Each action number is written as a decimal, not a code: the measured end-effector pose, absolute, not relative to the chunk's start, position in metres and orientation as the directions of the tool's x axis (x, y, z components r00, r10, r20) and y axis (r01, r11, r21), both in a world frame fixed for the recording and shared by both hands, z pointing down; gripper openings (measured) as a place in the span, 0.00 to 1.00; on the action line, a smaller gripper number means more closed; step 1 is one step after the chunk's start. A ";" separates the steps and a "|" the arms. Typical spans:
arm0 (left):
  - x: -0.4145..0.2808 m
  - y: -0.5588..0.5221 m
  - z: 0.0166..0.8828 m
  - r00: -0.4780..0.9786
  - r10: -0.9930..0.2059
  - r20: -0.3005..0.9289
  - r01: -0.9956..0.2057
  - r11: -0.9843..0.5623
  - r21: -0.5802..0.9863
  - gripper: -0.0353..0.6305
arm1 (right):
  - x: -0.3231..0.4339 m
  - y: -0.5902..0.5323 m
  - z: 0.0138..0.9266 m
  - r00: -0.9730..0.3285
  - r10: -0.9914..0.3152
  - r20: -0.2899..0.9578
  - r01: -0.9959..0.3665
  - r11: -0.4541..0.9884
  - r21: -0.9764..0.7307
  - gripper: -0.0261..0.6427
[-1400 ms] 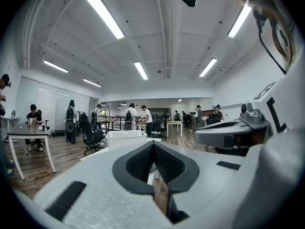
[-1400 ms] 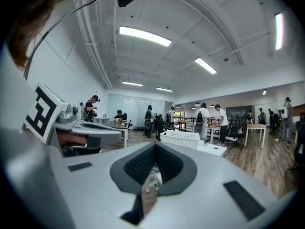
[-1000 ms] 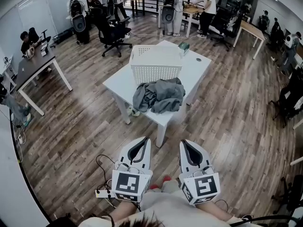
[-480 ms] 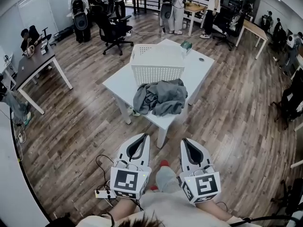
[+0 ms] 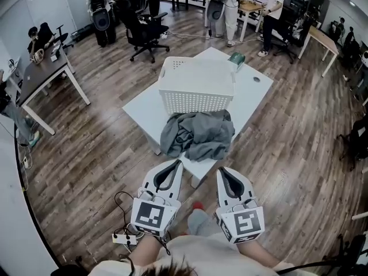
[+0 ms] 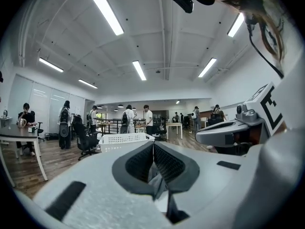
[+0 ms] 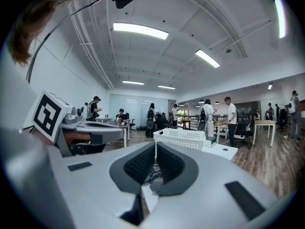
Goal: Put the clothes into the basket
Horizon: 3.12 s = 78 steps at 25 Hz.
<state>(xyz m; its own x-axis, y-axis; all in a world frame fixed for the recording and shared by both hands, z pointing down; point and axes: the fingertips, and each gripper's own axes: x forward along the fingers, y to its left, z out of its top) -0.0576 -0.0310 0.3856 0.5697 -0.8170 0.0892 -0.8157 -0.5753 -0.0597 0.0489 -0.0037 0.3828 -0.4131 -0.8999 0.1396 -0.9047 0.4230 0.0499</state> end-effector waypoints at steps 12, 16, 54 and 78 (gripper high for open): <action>-0.034 -0.141 0.433 0.681 -0.700 0.215 -0.709 -0.704 -0.047 0.42 | 0.043 -0.119 0.434 -0.630 -0.724 0.281 -0.724 0.679 0.123 0.47; -0.022 -0.160 0.449 0.773 -0.567 0.286 -0.577 -0.815 -0.056 0.57 | 0.040 -0.141 0.459 -0.657 -0.646 0.389 -0.615 0.757 0.219 0.62; 0.018 -0.221 0.690 0.623 -0.053 0.780 -0.071 -0.997 -0.011 0.52 | 0.047 -0.217 0.675 -0.381 -0.124 0.916 -0.155 0.986 0.069 0.56; 0.030 -0.222 0.458 0.637 -0.316 0.703 -0.148 -0.945 -0.291 0.40 | 0.061 -0.218 0.448 -0.346 -0.445 0.826 -0.079 0.891 0.448 0.49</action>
<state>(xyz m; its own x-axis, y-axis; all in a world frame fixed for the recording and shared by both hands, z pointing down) 0.0298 -0.2218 0.4575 0.6365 -0.3164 0.7034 -0.1481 -0.9452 -0.2911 0.0611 -0.2181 0.4481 -0.3464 -0.4454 0.8256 -0.0785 0.8908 0.4476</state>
